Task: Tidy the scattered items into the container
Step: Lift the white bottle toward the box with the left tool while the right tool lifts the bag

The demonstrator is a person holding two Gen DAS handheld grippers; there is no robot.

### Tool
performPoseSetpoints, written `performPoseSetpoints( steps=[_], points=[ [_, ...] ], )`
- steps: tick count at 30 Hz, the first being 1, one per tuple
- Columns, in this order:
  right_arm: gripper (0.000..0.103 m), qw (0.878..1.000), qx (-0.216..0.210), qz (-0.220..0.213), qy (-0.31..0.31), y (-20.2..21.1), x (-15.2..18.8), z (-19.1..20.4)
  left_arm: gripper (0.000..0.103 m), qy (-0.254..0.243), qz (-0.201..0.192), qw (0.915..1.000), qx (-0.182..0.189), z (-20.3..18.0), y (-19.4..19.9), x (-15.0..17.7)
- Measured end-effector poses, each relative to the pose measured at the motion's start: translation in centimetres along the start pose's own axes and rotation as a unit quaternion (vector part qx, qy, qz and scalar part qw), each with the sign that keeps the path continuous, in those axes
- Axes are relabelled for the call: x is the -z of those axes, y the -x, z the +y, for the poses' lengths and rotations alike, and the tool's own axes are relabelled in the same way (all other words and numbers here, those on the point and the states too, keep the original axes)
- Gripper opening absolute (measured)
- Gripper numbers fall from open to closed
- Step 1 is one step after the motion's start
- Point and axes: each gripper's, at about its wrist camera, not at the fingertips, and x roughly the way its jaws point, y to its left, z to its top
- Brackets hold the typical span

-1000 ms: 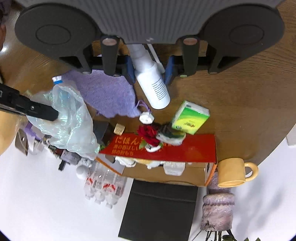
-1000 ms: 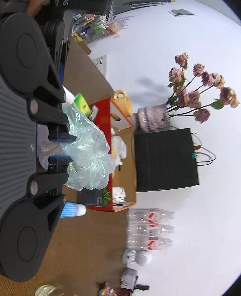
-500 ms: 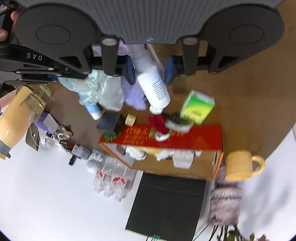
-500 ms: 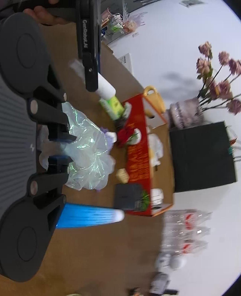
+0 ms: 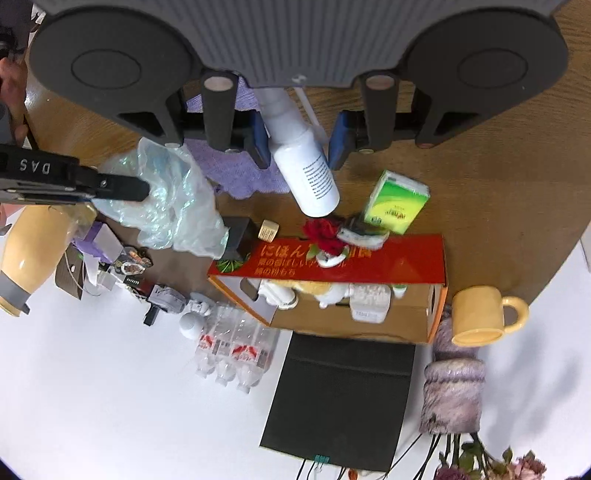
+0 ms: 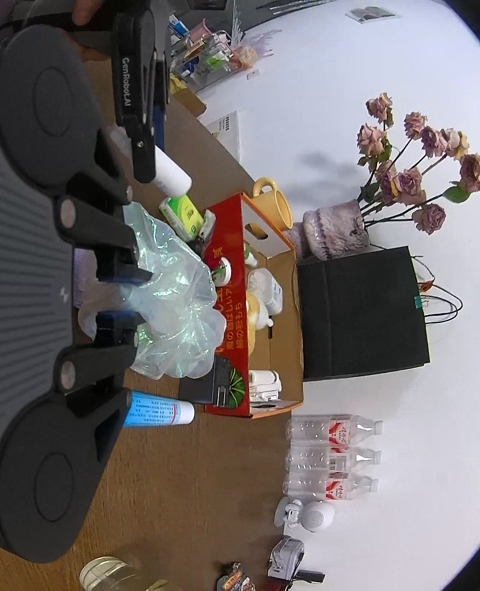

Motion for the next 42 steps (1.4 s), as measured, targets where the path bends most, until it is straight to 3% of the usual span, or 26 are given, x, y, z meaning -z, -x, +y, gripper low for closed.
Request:
performPoseSetpoints(
  steps=[3, 7, 10, 11, 12, 13, 14, 15, 17, 22, 25, 27, 30, 31, 32, 33, 34, 35, 42],
  points=[
    [0.012, 1.0, -0.002, 0.002, -0.01, -0.1, 0.2, -0.5, 0.035, 0.008, 0.008, 0.9999, -0.002, 0.2, -0.4, 0.5],
    [0.012, 0.994, -0.084, -0.02, -0.063, 0.8, -0.4, -2.1, 0.035, 0.008, -0.002, 1.0, 0.005, 0.2, 0.1, 0.3],
    [0.013, 0.99, -0.114, -0.019, -0.078, 0.9, -0.7, -2.3, 0.035, 0.001, -0.006, 1.0, 0.004, -0.2, 0.2, 0.3],
    [0.02, 0.99, -0.116, -0.022, -0.078, 1.0, -0.7, -2.3, 0.036, -0.002, -0.004, 1.0, 0.006, -0.4, 0.1, 0.4],
    [0.026, 0.994, -0.085, -0.032, -0.06, 1.0, -0.5, -1.9, 0.036, -0.007, 0.0, 1.0, 0.007, -0.5, -0.2, 0.7],
    [0.045, 0.997, -0.053, -0.041, -0.041, 1.0, -0.3, -1.5, 0.036, -0.011, 0.007, 0.9999, 0.005, -0.5, -0.5, 0.9],
    [0.072, 0.999, -0.01, -0.037, -0.01, 0.6, 0.0, -0.9, 0.036, -0.013, 0.015, 0.9998, 0.0, -0.6, -0.9, 1.3],
    [0.08, 0.999, 0.03, -0.033, 0.019, 0.1, 0.3, -0.3, 0.036, -0.014, 0.021, 0.9997, -0.006, -0.6, -1.2, 1.6],
    [0.08, 0.996, 0.064, -0.019, 0.052, -0.6, 1.3, 0.2, 0.034, -0.019, 0.033, 0.9991, -0.015, -0.7, -1.6, 2.5],
    [0.08, 0.996, 0.043, 0.038, 0.068, -2.0, 3.6, 0.6, 0.029, -0.013, 0.056, 0.9983, -0.001, -0.4, -1.8, 4.2],
    [0.08, 0.991, 0.063, 0.051, 0.104, -3.8, 4.2, 1.5, 0.029, -0.019, 0.06, 0.9979, -0.011, -0.5, -2.3, 4.6],
    [0.079, 0.989, 0.072, 0.061, 0.113, -5.4, 4.3, 1.5, 0.029, -0.025, 0.057, 0.9979, -0.015, -0.6, -2.4, 4.7],
    [0.071, 0.992, 0.062, 0.07, 0.088, -7.3, 4.0, 0.5, 0.052, -0.024, 0.059, 0.9977, -0.024, -0.6, -2.7, 5.0],
    [0.062, 0.993, 0.053, 0.071, 0.073, -7.8, 3.7, 0.1, 0.054, -0.023, 0.059, 0.9977, -0.025, -0.5, -2.7, 5.0],
    [0.044, 0.995, 0.043, 0.069, 0.059, -7.9, 3.5, -0.3, 0.053, -0.022, 0.059, 0.9977, -0.026, -0.4, -2.8, 5.1],
    [0.032, 0.996, 0.032, 0.066, 0.044, -8.0, 3.1, -0.7, 0.053, -0.02, 0.059, 0.9977, -0.026, -0.4, -2.9, 5.1],
    [0.01, 0.997, 0.024, 0.064, 0.03, -8.1, 2.6, -1.0, 0.047, -0.018, 0.06, 0.9977, -0.025, -0.3, -2.9, 5.0],
    [0.005, 0.998, 0.017, 0.06, 0.017, -8.1, 2.1, -1.3, 0.034, -0.017, 0.06, 0.9978, -0.023, -0.3, -3.0, 5.0],
    [0.003, 0.998, 0.016, -0.042, 0.032, -3.2, -1.5, -0.3, 0.028, 0.0, 0.03, 0.9994, -0.02, -0.2, -1.9, 4.2]
  ],
)
